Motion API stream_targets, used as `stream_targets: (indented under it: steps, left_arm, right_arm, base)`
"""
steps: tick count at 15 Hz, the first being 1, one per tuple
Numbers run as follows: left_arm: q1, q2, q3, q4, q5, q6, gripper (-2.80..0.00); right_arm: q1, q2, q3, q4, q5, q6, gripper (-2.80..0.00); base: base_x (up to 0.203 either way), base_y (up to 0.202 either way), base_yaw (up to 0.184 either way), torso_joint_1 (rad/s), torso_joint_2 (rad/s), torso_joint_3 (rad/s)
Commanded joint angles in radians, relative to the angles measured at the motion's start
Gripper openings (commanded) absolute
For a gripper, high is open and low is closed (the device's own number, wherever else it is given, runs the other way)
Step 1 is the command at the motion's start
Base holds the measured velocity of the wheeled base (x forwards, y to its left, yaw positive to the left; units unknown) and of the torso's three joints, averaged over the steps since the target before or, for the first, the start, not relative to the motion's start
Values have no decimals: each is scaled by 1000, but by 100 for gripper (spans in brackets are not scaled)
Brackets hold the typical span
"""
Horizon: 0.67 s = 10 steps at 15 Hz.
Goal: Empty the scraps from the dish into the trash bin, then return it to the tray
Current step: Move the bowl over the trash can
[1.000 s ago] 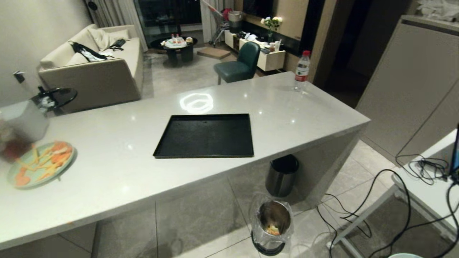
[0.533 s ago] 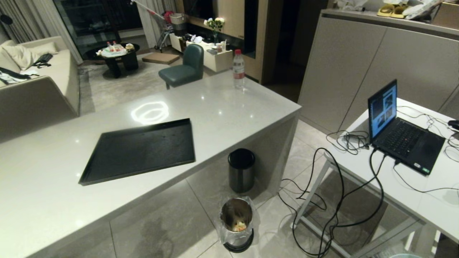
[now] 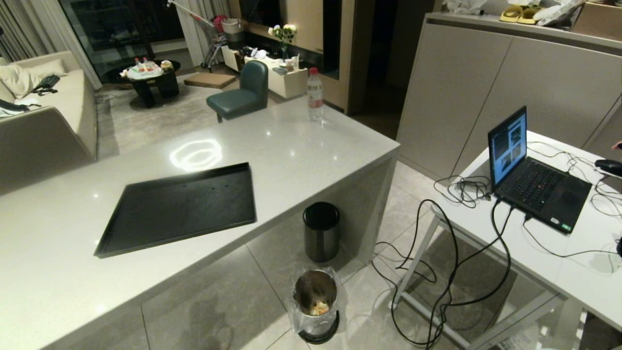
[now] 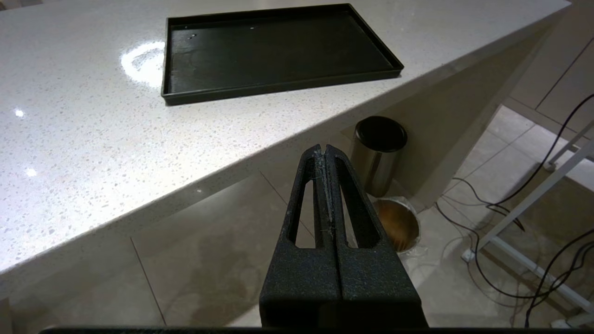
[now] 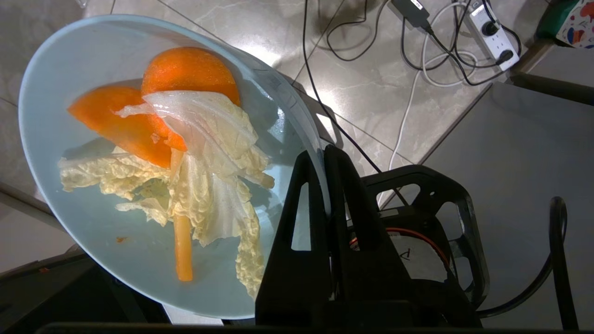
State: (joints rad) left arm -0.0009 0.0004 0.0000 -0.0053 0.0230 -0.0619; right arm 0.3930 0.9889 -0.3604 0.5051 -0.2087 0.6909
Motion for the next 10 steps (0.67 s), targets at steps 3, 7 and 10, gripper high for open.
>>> stream_targets:
  steps: [3,7,10]
  left_arm:
    - [0,1,0,-1,0,-1,-280]
    - [1,1,0,-1,0,-1,-280]
    - [1,1,0,-1,0,-1,-280]
  right_arm:
    - [0,2,0,4,-1,6,-280]
    - [0,5,0,3,-1,3,-280]
    - [1,7,-8,2,-3,4,-280]
  base:
    - [0,0,0,0,0,0]
    - [0,0,0,0,0,0]
    - [0,0,0,0,0,0]
